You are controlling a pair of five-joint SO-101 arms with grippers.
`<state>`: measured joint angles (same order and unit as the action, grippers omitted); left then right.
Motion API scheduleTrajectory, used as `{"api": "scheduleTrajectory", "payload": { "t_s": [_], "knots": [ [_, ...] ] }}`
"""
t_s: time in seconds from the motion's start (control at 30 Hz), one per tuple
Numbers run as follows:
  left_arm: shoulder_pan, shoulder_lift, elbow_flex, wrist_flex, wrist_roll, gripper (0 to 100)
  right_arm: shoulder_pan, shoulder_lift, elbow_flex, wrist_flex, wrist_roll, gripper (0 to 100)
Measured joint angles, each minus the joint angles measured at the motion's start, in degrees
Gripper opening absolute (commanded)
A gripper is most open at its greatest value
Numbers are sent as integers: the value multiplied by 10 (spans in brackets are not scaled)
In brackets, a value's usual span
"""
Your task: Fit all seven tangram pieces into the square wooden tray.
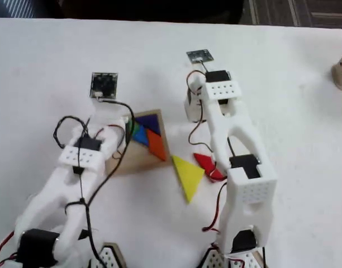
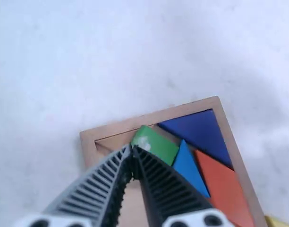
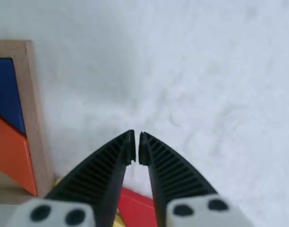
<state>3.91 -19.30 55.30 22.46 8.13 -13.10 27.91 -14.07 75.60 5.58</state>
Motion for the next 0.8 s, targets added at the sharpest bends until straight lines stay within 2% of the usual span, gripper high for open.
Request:
{"api": "scheduleTrajectory", "payload": {
  "t_s": [0.37,0.8],
  "knots": [
    [1,151,-65,-7,0,21,-1,0,0,0,0,22],
    [1,162,-76,-12,0,21,-1,0,0,0,0,22]
  ]
}}
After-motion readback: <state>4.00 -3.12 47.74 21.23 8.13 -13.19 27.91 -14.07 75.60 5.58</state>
